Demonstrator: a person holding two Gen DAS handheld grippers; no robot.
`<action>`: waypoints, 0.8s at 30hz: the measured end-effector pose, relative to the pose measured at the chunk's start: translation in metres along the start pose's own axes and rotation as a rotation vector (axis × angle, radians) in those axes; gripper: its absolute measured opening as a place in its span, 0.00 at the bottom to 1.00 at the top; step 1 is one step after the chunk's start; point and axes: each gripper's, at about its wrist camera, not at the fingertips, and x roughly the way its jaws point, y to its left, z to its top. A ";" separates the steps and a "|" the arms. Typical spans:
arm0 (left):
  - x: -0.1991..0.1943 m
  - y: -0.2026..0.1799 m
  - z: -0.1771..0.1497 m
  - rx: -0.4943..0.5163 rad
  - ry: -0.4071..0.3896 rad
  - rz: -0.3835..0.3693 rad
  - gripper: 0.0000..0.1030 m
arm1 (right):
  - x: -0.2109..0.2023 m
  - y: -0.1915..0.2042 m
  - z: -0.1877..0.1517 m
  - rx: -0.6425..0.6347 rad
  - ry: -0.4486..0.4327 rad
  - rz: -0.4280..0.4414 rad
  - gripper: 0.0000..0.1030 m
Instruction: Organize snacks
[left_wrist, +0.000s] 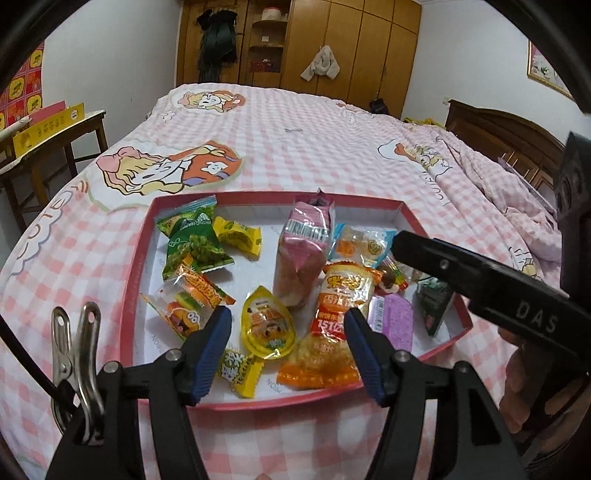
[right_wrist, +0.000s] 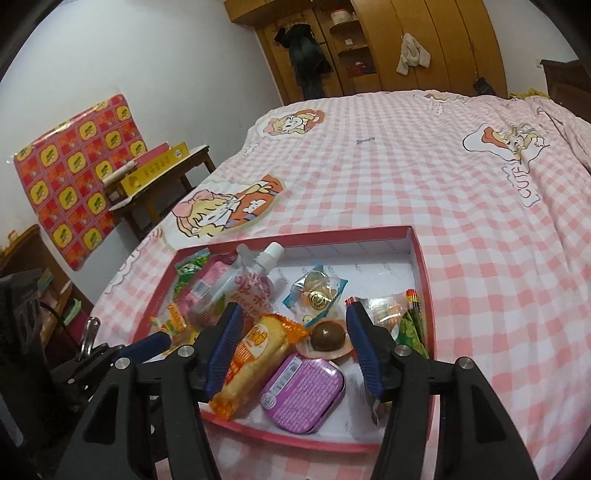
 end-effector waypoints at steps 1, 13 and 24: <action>-0.002 0.000 -0.001 -0.004 -0.002 -0.002 0.65 | -0.003 0.001 -0.001 -0.001 -0.002 0.001 0.58; -0.035 0.000 -0.022 -0.044 0.007 0.028 0.65 | -0.041 0.017 -0.036 -0.031 -0.005 -0.027 0.60; -0.046 -0.001 -0.053 -0.071 0.040 0.078 0.73 | -0.056 0.020 -0.068 -0.034 0.025 -0.074 0.72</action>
